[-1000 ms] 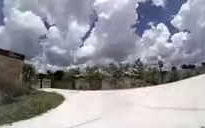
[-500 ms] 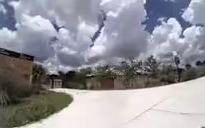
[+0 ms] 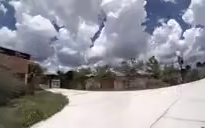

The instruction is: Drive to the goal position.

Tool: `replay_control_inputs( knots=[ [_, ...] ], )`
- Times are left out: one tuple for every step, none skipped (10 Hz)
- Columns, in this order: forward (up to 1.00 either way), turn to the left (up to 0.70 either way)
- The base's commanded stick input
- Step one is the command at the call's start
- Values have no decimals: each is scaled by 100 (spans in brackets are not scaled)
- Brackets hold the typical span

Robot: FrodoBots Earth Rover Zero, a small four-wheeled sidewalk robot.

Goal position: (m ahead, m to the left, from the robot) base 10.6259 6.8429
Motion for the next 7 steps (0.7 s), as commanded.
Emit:
replay_control_inputs(
  knots=[
    [70,0],
    [70,0],
    [70,0],
    [70,0],
    [70,0],
    [70,0],
    [70,0]
  ],
)
